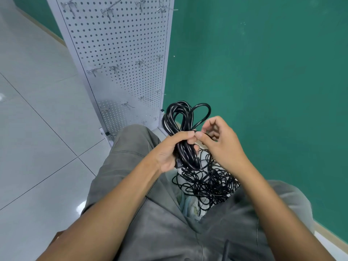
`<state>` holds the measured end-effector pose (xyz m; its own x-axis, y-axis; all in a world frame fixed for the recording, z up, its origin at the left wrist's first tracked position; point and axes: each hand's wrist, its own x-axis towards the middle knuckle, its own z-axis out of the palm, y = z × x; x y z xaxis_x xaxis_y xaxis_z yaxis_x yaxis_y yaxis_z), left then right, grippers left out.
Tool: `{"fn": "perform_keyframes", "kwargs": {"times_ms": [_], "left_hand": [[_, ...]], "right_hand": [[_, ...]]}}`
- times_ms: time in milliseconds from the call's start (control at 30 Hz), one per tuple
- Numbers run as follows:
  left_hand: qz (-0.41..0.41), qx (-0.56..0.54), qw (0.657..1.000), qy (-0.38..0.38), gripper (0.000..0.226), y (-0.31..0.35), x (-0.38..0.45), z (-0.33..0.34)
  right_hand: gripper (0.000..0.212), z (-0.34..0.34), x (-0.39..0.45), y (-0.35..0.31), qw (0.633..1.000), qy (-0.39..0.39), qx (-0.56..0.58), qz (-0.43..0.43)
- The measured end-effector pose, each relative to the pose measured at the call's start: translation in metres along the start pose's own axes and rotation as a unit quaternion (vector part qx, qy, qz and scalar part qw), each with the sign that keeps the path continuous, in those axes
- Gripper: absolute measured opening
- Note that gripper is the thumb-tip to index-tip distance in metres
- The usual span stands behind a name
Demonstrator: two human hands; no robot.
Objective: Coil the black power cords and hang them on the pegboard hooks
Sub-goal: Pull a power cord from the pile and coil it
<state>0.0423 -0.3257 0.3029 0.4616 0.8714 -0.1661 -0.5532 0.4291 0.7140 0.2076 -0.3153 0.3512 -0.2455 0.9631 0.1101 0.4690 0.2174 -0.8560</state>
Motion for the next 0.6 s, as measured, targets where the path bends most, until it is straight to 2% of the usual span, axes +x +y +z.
{"fn": "perform_keyframes", "kwargs": {"times_ms": [100, 167, 267, 433, 600], "left_hand": [[0.039, -0.075, 0.996, -0.038, 0.037, 0.005, -0.002, -0.003], [0.059, -0.120, 0.990, -0.040, 0.040, 0.007, -0.001, -0.006], [0.079, -0.152, 0.985, -0.016, 0.049, 0.011, -0.001, -0.008], [0.057, -0.111, 0.991, 0.041, 0.031, 0.012, 0.001, -0.005], [0.009, -0.016, 0.998, 0.065, 0.021, 0.005, 0.003, -0.008]], "right_hand": [[0.009, -0.005, -0.008, 0.024, 1.000, -0.019, 0.000, 0.014], [0.010, -0.008, -0.016, 0.042, 0.999, -0.025, -0.004, 0.029], [0.008, -0.011, -0.025, 0.058, 0.994, 0.010, 0.078, 0.079], [0.008, -0.003, -0.029, 0.049, 0.957, 0.064, 0.251, 0.131], [0.007, 0.007, -0.021, 0.019, 0.933, 0.087, 0.321, 0.139]]}}
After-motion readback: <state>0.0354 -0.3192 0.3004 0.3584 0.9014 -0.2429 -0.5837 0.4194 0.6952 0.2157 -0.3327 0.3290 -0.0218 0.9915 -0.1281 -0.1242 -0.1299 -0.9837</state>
